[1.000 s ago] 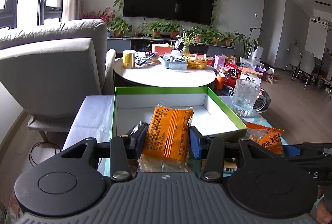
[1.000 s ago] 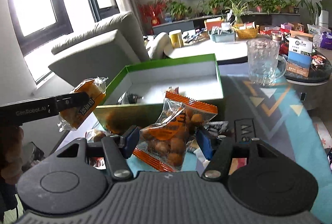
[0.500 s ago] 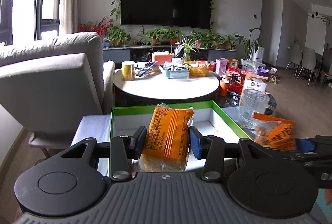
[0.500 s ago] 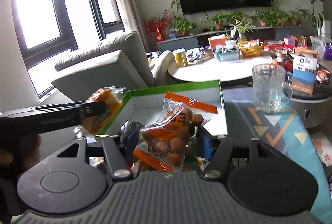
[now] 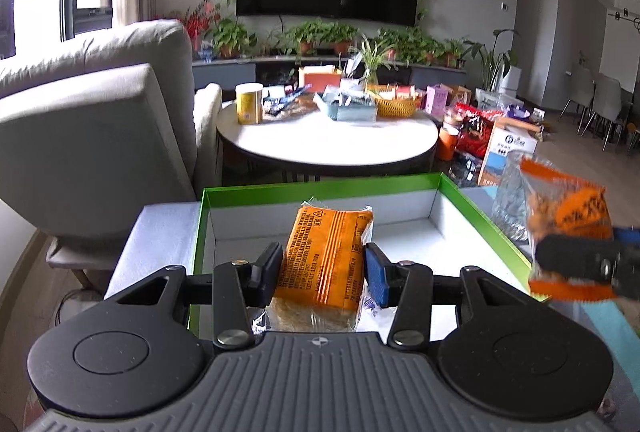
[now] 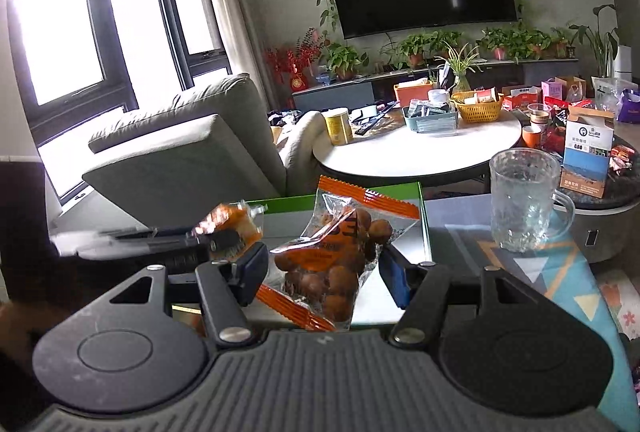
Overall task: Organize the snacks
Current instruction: 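Carry both packets over the green box and release them inside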
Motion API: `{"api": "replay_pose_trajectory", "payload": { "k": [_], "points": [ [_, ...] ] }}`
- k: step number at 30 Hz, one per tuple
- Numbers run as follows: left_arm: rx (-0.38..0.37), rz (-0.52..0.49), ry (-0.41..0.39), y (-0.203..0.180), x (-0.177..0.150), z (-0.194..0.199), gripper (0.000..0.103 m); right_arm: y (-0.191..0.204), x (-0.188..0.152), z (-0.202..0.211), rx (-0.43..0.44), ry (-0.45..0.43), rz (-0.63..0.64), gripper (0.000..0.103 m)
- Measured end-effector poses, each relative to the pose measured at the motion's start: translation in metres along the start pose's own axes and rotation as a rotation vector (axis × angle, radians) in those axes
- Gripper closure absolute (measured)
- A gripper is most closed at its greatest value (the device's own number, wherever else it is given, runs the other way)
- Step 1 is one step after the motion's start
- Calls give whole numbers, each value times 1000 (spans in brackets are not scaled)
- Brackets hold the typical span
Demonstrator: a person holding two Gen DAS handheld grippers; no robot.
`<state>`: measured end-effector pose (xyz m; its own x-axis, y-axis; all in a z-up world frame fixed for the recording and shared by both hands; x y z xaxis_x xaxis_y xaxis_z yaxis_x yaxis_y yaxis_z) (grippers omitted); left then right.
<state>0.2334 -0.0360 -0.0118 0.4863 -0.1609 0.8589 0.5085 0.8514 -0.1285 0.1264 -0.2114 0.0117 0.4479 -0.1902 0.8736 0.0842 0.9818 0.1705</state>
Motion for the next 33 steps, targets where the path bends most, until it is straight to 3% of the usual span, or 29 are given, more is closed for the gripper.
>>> {"api": "replay_pose_trajectory", "payload": {
  "k": [12,14,16,33],
  "points": [
    [-28,28,22,11,0,-28,61,6,7,-36,-1,25,14,60],
    [-35,41,26,12,-1,-30,57,5,8,-38,-6,26,14,60],
    [-35,50,20,13,-2,-29,52,4,9,-39,-7,27,12,60],
    [-6,56,-30,13,-6,-5,51,8,-3,-73,-71,106,25,59]
  ]
}}
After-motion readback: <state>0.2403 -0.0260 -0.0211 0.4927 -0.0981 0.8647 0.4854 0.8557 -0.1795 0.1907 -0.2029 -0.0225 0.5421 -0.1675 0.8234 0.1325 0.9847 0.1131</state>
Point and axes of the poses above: each gripper's, at about its wrist camera, not at the fingertips, and z roughly against the way its jaws point, y to its left, x to its top, the point moved 2 cm from there along -z, roughly the way its jaws point, and after that the axes turned 9 degrees about -x, right-handed, at the moved point
